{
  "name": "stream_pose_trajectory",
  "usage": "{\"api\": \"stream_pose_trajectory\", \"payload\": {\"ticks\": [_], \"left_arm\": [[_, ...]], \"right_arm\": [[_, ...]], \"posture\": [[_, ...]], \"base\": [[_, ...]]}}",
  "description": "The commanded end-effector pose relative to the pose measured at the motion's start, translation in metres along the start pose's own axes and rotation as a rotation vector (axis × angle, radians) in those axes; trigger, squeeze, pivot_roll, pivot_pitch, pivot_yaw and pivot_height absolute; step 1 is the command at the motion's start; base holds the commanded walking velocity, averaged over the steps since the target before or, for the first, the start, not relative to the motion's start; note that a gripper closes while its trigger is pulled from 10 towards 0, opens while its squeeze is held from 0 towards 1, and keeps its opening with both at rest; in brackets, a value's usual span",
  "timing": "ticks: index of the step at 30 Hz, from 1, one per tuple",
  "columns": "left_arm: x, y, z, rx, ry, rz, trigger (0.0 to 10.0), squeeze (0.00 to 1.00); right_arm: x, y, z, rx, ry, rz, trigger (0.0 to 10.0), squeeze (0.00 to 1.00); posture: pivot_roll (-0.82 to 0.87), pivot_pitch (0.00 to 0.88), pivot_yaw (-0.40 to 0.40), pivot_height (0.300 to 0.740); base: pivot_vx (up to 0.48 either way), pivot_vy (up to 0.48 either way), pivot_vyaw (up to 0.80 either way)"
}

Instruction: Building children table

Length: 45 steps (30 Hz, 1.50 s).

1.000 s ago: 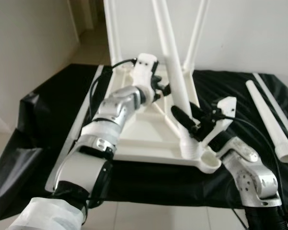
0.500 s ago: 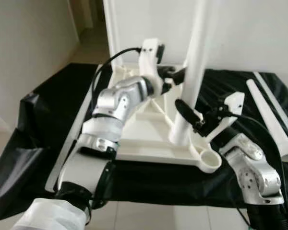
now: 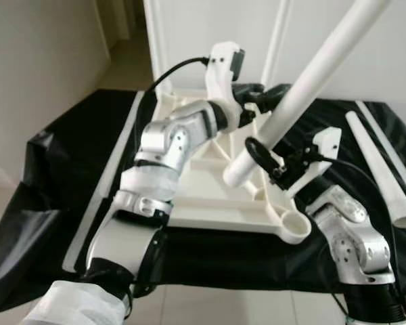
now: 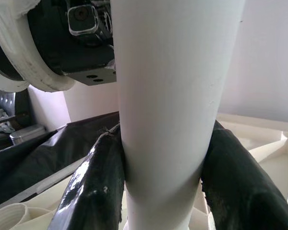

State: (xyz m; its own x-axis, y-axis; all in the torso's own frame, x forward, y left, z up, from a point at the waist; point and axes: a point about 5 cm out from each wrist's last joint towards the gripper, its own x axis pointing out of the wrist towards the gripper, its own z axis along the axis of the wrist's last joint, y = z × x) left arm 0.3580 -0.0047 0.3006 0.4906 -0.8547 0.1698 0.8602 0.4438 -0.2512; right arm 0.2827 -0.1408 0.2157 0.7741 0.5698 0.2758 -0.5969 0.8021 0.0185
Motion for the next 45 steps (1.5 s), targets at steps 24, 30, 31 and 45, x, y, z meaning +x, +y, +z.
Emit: {"api": "stream_pose_trajectory", "payload": {"ticks": [24,30,31,45], "left_arm": [[-0.053,0.051,-0.027,0.200,0.027,0.208,10.0,0.00],[-0.068,0.023,-0.048,0.203,-0.015,0.027,10.0,0.00],[-0.074,0.010,-0.057,0.203,-0.039,-0.063,10.0,0.00],[-0.091,-0.022,-0.098,0.375,0.069,-0.273,10.0,0.00]], "right_arm": [[-0.012,-0.025,0.011,-0.078,-0.068,-0.335,10.0,0.00],[-0.019,-0.027,0.011,-0.093,-0.064,-0.426,10.0,0.00],[-0.020,-0.026,0.007,-0.098,-0.047,-0.444,10.0,0.00],[-0.029,-0.019,-0.004,-0.132,-0.010,-0.535,10.0,0.00]], "posture": [[-0.04,0.000,0.016,0.740],[-0.03,0.000,0.008,0.740],[-0.03,0.000,0.004,0.740],[-0.03,0.005,-0.013,0.740]], "base": [[0.000,0.000,0.00],[0.000,0.000,0.00],[0.000,0.000,0.00],[0.000,0.000,0.00]]}}
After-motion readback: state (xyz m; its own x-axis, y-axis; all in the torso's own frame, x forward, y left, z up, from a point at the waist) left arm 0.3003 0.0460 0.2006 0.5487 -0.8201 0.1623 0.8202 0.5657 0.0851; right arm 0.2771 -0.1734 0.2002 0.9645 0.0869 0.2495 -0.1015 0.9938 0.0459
